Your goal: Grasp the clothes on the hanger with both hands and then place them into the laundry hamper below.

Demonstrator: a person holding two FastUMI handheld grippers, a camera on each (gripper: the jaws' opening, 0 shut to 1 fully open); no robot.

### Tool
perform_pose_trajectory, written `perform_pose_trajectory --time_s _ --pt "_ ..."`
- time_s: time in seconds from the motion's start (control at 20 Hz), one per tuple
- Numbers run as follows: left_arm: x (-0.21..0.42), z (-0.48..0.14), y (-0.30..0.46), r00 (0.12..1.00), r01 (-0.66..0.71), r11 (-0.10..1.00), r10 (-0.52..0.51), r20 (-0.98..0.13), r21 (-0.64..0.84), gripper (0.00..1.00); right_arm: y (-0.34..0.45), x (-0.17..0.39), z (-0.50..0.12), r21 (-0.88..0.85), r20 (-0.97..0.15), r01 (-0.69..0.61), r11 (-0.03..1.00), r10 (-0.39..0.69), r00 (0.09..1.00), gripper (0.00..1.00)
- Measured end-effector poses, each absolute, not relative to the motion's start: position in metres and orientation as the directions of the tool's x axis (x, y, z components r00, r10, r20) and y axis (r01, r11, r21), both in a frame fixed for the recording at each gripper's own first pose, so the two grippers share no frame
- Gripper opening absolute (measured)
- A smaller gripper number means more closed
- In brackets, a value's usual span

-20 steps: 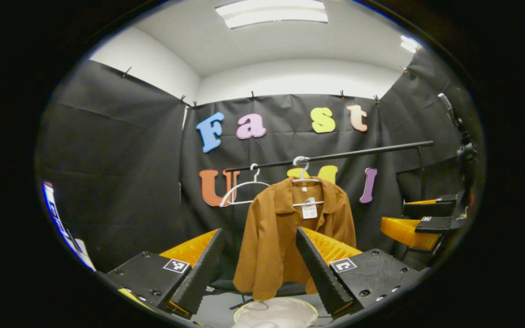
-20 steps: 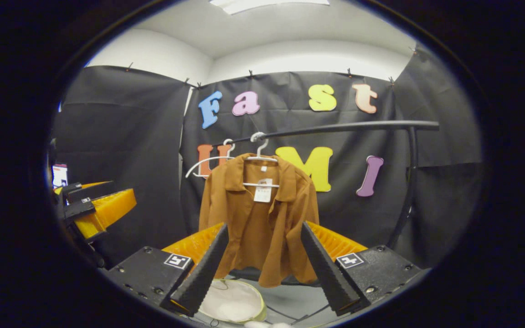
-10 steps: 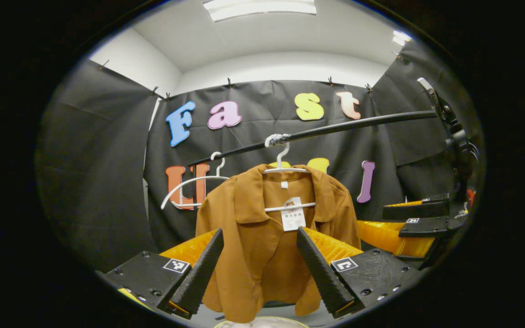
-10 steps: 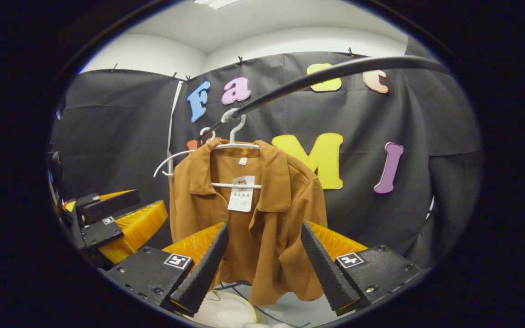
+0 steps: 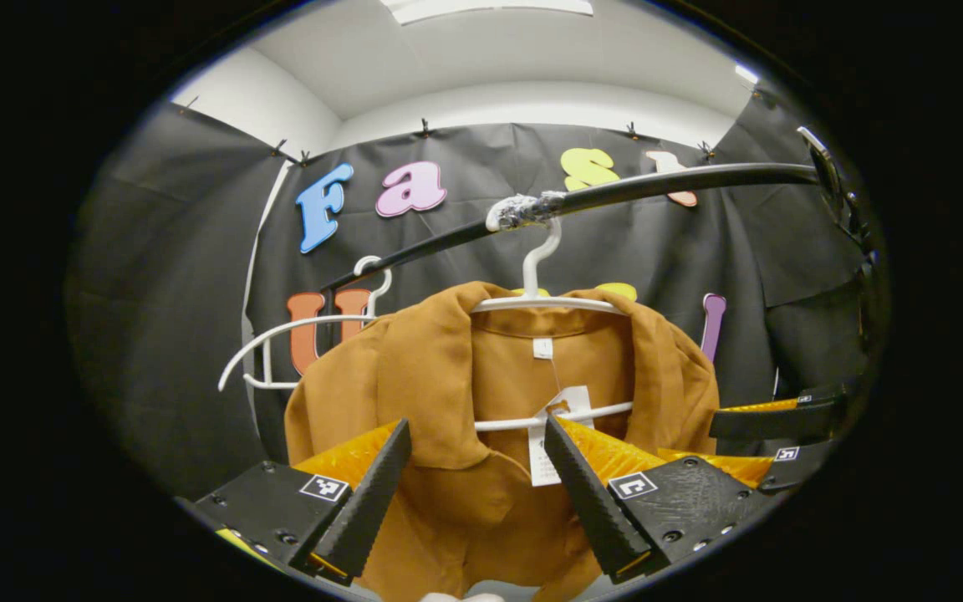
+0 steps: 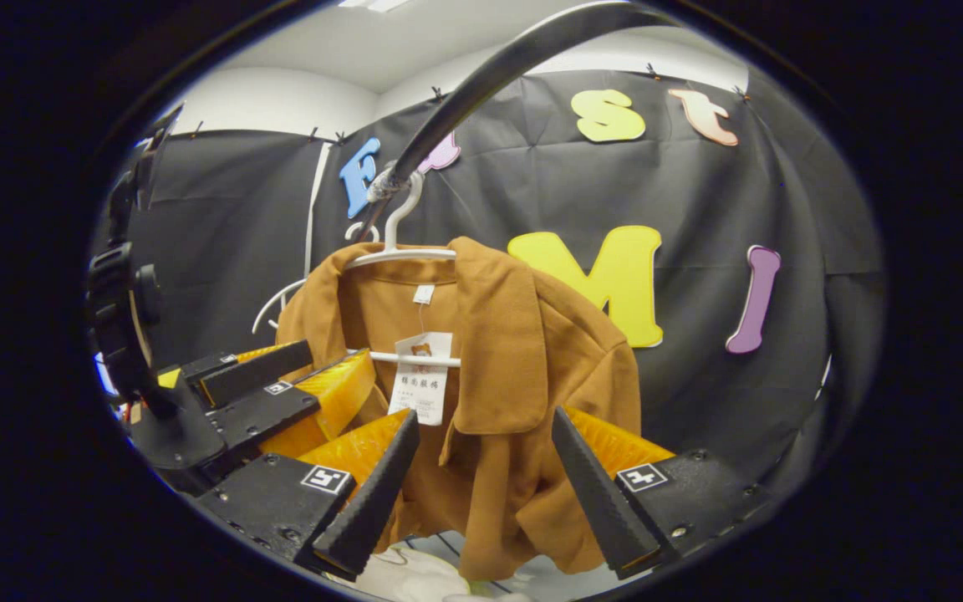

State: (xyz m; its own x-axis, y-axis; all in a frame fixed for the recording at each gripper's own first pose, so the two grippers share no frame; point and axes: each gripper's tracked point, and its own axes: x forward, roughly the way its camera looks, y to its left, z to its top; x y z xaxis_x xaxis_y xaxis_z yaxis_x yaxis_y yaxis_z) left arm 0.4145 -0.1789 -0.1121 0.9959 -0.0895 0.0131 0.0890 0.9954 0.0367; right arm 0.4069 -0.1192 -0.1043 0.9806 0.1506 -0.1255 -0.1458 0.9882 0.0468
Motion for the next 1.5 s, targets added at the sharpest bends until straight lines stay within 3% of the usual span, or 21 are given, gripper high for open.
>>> perform_pose_trajectory --time_s 0.25,0.35,0.45,0.55,0.65,0.85,0.9,1.0,1.05,1.1,1.25,1.45,1.5 --pt "0.43 -0.122 -0.165 0.999 0.05 0.998 -0.049 -0.015 0.038 0.99 -0.123 0.432 -0.104 0.06 -0.123 -0.135 0.989 0.141 0.982 1.0" --pt "0.429 -0.123 -0.165 0.999 0.053 0.997 -0.052 -0.013 0.054 0.94 -0.119 0.441 -0.105 0.076 -0.128 -0.121 0.99 0.131 0.983 0.99" --pt "0.43 -0.127 -0.159 0.999 0.035 0.994 -0.032 -0.023 0.099 0.99 -0.118 0.45 -0.11 0.075 -0.137 -0.081 0.994 0.091 0.986 1.0" --pt "0.431 -0.132 -0.155 0.999 0.02 0.994 -0.016 -0.037 0.105 0.87 -0.117 0.456 -0.113 0.074 -0.145 -0.043 0.996 0.053 0.988 0.98" --pt "0.433 -0.139 -0.151 0.998 0.01 0.995 -0.003 -0.066 0.103 0.75 -0.118 0.462 -0.115 0.079 -0.152 -0.017 0.997 0.028 0.988 0.86" --pt "0.436 -0.147 -0.152 0.994 0.032 0.998 -0.026 -0.109 0.054 0.54 -0.121 0.466 -0.121 0.101 -0.16 -0.014 0.995 0.03 0.987 0.49" --pt "0.436 -0.15 -0.15 0.993 0.032 0.998 -0.025 -0.116 0.058 0.58 -0.122 0.468 -0.122 0.114 -0.158 -0.019 0.993 0.037 0.987 0.36" --pt "0.438 -0.146 -0.137 0.994 -0.011 0.998 0.018 -0.107 0.066 0.25 -0.124 0.466 -0.123 0.138 -0.161 -0.041 0.99 0.063 0.985 0.17" --pt "0.438 -0.147 -0.141 0.994 0.001 0.999 0.004 -0.11 0.049 0.09 -0.125 0.466 -0.122 0.147 -0.16 -0.052 0.988 0.076 0.984 0.13" --pt "0.438 -0.146 -0.143 0.994 0.004 0.999 0.002 -0.111 0.046 0.13 -0.127 0.466 -0.122 0.149 -0.157 -0.058 0.987 0.082 0.984 0.1" --pt "0.437 -0.143 -0.131 0.994 -0.025 0.998 0.031 -0.105 0.056 0.0 -0.127 0.462 -0.123 0.152 -0.151 -0.087 0.985 0.11 0.982 0.07" --pt "0.432 -0.145 -0.13 0.992 -0.009 0.999 0.014 -0.129 0.042 0.05 -0.13 0.465 -0.121 0.2 -0.143 -0.14 0.97 0.17 0.975 0.05" --pt "0.431 -0.145 -0.128 0.992 -0.01 0.999 0.015 -0.127 0.045 0.0 -0.129 0.465 -0.122 0.208 -0.142 -0.158 0.965 0.19 0.972 0.05"
